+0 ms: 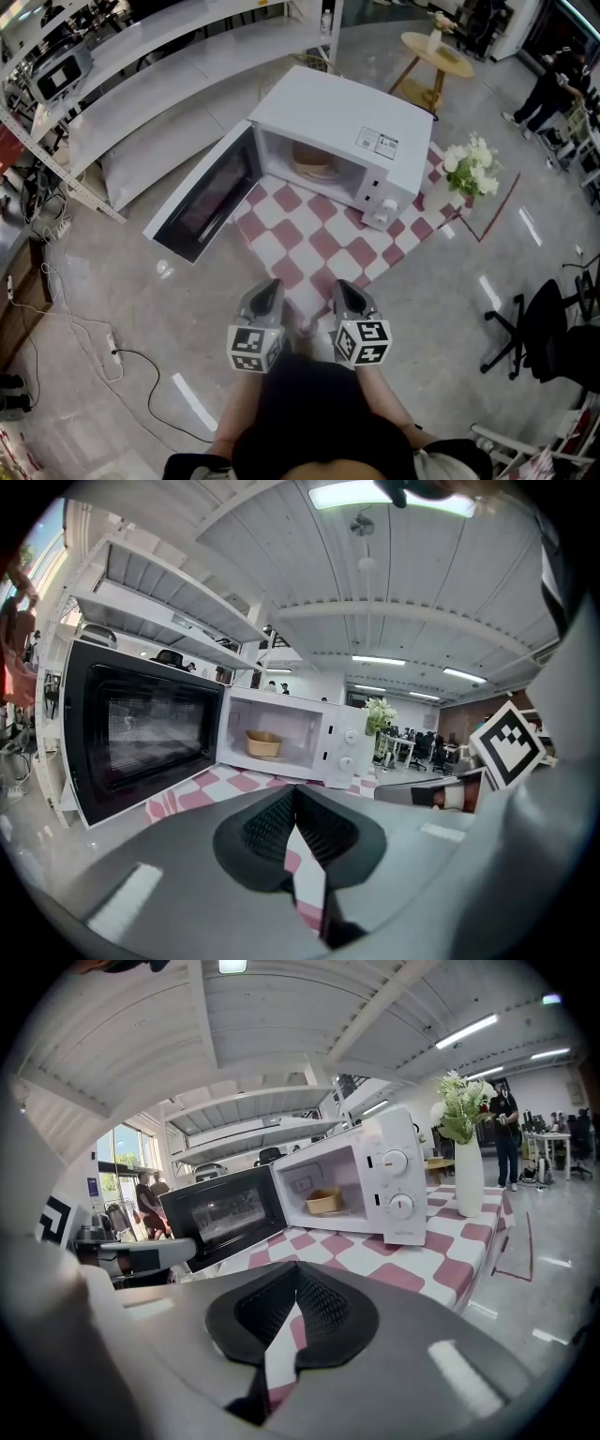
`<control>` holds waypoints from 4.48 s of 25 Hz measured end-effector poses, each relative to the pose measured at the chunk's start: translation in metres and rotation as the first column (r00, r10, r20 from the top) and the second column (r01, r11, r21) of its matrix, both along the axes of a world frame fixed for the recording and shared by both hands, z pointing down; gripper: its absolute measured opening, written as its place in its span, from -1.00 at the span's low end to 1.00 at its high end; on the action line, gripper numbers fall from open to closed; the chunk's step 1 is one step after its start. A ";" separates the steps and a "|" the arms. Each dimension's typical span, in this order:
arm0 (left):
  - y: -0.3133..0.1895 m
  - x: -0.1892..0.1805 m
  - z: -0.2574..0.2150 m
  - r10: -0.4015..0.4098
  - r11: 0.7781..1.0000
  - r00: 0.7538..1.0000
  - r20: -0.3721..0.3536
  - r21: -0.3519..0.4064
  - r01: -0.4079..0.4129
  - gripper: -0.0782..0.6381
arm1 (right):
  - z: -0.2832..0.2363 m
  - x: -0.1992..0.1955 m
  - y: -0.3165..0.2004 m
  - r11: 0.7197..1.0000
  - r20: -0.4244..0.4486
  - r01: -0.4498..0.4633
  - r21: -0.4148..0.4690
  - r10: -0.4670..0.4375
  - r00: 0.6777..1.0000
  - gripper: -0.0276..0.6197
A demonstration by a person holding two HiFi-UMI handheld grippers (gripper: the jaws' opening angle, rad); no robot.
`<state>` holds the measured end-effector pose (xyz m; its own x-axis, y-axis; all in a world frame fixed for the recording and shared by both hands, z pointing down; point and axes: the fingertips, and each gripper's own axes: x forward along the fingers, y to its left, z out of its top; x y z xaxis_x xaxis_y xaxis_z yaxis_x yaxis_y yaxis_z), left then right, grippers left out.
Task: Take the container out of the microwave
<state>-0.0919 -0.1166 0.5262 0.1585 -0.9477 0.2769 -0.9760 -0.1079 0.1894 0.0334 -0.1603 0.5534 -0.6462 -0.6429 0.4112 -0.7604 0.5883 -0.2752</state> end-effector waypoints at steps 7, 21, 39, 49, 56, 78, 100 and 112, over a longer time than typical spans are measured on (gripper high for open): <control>-0.025 -0.012 -0.003 0.017 1.000 1.000 -0.002 -0.001 -0.017 -0.76 | 0.001 -0.005 -0.020 1.000 -0.013 -0.022 -0.011 0.022 1.000 -0.91; -0.079 -0.033 0.000 0.076 0.997 0.997 -0.006 -0.019 -0.076 -0.76 | 0.002 -0.017 -0.067 0.995 -0.023 -0.101 -0.024 0.101 0.995 -0.91; -0.147 -0.058 -0.002 0.154 0.988 0.988 -0.011 -0.011 -0.154 -0.76 | 0.002 -0.037 -0.112 0.979 -0.039 -0.200 -0.037 0.198 0.979 -0.91; -0.177 -0.067 0.003 0.205 0.979 0.979 -0.023 -0.015 -0.205 -0.76 | -0.003 -0.055 -0.131 0.969 -0.040 -0.244 -0.029 0.243 0.969 -0.91; -0.200 -0.069 0.000 0.231 0.973 0.972 -0.037 0.002 -0.231 -0.76 | -0.005 -0.062 -0.137 0.963 -0.046 -0.268 -0.025 0.267 0.963 -0.91; -0.294 -0.101 -0.009 0.095 0.995 0.994 -0.061 0.043 -0.092 -0.76 | -0.006 -0.082 -0.168 0.963 -0.069 -0.271 0.004 0.270 0.960 -0.91; -0.356 -0.100 0.028 0.014 0.998 0.991 -0.131 -0.063 -0.023 -0.49 | 0.004 -0.072 -0.184 0.960 -0.123 -0.278 -0.029 0.273 0.954 -0.91; -0.366 -0.097 0.043 0.021 0.994 0.990 -0.136 -0.107 -0.035 -0.47 | 0.010 -0.069 -0.191 0.956 -0.127 -0.290 -0.039 0.283 0.951 -0.91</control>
<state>-0.1889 -0.4828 0.5693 0.2272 -0.9079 0.3522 -0.9377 -0.1063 0.3308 -0.0356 -0.3512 0.5630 -0.3828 -0.7673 0.5145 -0.9237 0.3273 -0.1991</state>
